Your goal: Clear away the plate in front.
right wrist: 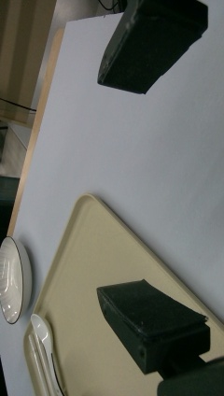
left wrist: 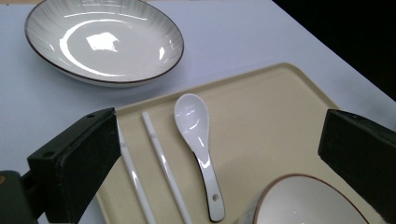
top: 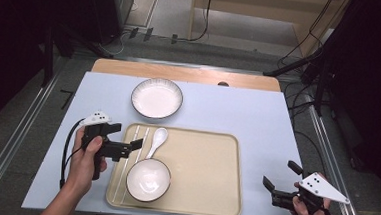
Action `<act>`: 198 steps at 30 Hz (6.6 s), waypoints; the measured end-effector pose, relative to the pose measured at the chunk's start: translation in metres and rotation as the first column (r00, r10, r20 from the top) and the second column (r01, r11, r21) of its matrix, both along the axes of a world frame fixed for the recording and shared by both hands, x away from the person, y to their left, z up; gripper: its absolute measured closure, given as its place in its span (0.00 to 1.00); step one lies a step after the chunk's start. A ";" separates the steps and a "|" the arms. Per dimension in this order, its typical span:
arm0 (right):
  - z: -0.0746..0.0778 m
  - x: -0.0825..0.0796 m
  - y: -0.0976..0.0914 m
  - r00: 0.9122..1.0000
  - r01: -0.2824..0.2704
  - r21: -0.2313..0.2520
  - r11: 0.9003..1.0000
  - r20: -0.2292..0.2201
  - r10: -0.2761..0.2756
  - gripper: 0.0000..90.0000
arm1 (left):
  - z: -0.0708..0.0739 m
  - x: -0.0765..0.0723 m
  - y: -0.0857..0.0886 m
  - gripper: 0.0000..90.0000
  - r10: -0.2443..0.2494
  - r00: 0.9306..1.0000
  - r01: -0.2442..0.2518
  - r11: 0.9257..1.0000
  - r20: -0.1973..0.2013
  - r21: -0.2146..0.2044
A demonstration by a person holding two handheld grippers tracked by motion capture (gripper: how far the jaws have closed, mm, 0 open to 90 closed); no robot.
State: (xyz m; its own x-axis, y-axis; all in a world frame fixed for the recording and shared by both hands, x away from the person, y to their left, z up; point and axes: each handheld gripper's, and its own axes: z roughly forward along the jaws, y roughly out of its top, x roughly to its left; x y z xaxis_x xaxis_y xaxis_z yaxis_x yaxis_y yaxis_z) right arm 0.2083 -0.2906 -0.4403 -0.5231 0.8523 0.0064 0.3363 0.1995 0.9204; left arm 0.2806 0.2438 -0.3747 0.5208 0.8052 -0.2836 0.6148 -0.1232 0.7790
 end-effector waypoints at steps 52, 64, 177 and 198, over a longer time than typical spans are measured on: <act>-0.003 0.002 -0.003 1.000 0.004 -0.007 1.000 -0.009 -0.004 0.03 | -0.050 0.152 0.015 0.27 0.291 0.944 -0.281 0.956 -0.153 0.086; -0.004 0.002 -0.006 1.000 0.011 -0.002 1.000 -0.011 -0.011 0.03 | -0.066 0.176 0.022 0.45 0.366 0.893 -0.362 0.930 -0.263 0.066; -0.003 0.000 -0.004 1.000 0.007 -0.001 1.000 -0.011 -0.007 0.03 | -0.043 0.100 -0.043 0.95 -0.040 0.919 -0.038 0.981 -0.393 -0.189; -0.003 0.000 -0.002 1.000 0.005 0.000 1.000 -0.013 -0.005 0.03 | -0.061 0.104 -0.057 0.94 -0.142 0.882 0.059 0.979 -0.449 -0.193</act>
State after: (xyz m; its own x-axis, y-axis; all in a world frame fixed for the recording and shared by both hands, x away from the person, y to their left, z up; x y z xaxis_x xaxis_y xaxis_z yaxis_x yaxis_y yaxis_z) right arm 0.2083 -0.2926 -0.4432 -0.5184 0.8550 0.0132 0.3497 0.1979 0.9157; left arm 0.3847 0.1867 -0.4360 0.3746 0.6739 -0.6368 0.8990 -0.0958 0.4274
